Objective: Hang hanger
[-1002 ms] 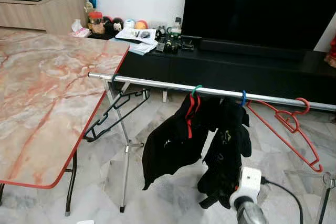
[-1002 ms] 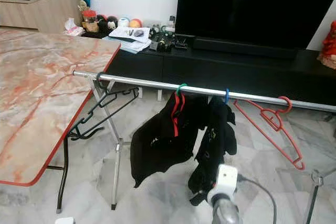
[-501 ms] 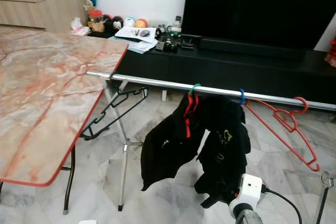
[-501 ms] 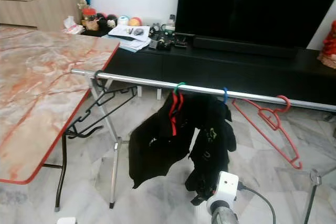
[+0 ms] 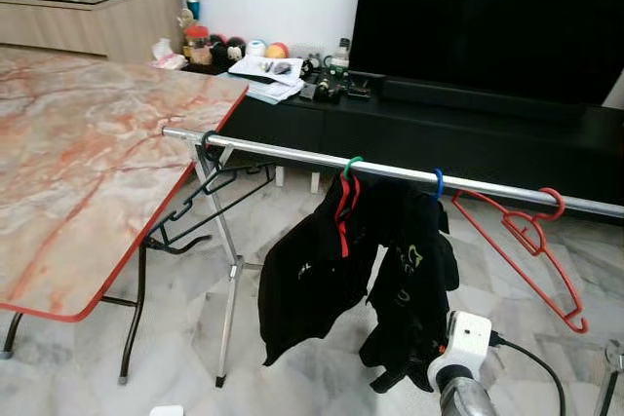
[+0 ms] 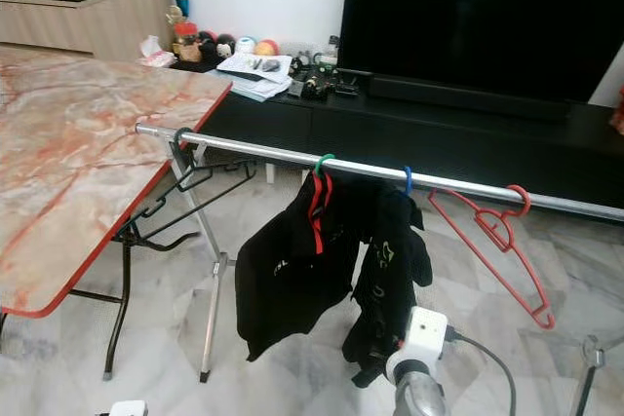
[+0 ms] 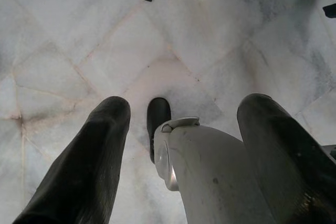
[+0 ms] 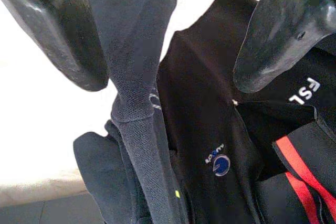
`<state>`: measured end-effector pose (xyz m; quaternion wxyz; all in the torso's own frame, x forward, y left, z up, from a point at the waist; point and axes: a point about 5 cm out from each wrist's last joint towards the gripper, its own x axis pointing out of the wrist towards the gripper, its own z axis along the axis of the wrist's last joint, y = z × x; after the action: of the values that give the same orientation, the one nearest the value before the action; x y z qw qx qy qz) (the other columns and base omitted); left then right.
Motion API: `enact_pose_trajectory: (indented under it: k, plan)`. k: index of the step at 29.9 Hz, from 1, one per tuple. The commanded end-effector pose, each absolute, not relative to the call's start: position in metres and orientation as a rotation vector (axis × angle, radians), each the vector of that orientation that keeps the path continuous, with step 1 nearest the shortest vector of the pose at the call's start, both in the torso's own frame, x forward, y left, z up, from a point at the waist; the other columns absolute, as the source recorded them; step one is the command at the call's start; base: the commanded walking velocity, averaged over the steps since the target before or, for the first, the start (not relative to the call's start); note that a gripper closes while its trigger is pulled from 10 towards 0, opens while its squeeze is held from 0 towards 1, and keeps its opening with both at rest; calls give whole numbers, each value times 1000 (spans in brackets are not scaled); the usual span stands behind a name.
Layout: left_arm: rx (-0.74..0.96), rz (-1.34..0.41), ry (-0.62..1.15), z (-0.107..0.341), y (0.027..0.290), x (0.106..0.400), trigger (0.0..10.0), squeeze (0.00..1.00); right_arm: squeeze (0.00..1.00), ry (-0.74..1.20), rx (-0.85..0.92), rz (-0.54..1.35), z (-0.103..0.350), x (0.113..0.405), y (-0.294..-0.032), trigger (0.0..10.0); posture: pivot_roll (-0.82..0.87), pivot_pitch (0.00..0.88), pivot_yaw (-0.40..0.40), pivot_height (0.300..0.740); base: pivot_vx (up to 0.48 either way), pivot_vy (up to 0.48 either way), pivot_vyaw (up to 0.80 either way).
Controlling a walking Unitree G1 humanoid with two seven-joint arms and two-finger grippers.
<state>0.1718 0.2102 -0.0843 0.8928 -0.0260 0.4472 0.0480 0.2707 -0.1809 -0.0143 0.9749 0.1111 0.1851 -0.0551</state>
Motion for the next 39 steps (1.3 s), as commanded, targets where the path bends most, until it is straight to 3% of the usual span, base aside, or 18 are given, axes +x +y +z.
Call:
enact_pose_trajectory:
  k: [1, 26, 39]
  plan:
    - [-65, 114, 932, -85, 212, 170, 10000, 0, 0, 360, 230, -114, -13, 272, -180, 10000, 137, 0, -69, 740, 0, 0, 0]
    - [-85, 121, 949, -85, 217, 168, 10000, 0, 0, 152, 236, -114, 24, 301, -179, 10000, 135, 0, -74, 740, 0, 0, 0]
    - [-84, 120, 950, -86, 217, 167, 10000, 0, 0, 154, 237, -114, 25, 302, -180, 10000, 134, 0, -75, 740, 362, 0, 0]
